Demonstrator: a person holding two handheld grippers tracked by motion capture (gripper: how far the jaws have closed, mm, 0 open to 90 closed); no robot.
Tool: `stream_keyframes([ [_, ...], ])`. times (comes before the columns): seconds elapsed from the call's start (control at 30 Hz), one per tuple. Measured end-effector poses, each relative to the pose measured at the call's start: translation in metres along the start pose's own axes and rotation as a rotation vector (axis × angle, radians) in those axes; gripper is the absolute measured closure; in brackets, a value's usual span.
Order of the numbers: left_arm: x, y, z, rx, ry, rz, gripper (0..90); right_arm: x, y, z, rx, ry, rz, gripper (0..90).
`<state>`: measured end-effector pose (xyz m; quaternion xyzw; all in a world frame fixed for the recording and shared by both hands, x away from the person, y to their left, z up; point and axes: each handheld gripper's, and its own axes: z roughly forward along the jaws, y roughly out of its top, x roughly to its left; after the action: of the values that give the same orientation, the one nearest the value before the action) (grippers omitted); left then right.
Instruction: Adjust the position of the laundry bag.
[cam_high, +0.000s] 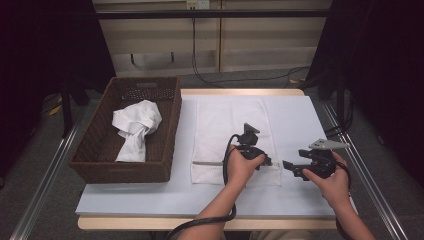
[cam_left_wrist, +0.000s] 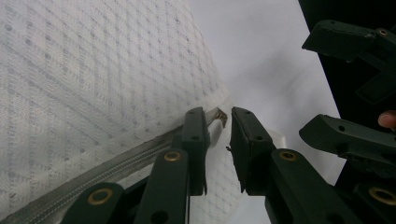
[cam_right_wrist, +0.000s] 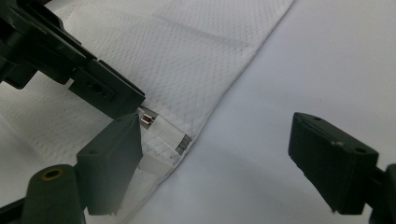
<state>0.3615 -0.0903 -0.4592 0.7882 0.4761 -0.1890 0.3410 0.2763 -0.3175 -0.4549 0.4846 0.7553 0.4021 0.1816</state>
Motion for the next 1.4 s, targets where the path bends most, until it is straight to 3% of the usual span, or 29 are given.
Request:
stream_keyframes([
  [0.5, -0.003, 0.002, 0.002, 0.002, 0.010, -0.005, 77.8, 0.000, 0.000, 0.000, 0.001, 0.001, 0.004, 17.4],
  [0.9, -0.003, 0.001, 0.009, -0.007, 0.002, -0.061, 81.1, -0.002, 0.000, -0.001, -0.005, 0.001, 0.005, 17.4],
  [0.97, -0.003, 0.001, 0.010, -0.002, 0.011, -0.041, 81.9, -0.001, 0.000, -0.001, -0.003, 0.001, 0.006, 17.4],
  [1.4, 0.001, 0.002, 0.008, 0.003, -0.024, -0.054, 86.6, 0.002, 0.000, 0.001, 0.016, 0.018, -0.003, 18.7],
])
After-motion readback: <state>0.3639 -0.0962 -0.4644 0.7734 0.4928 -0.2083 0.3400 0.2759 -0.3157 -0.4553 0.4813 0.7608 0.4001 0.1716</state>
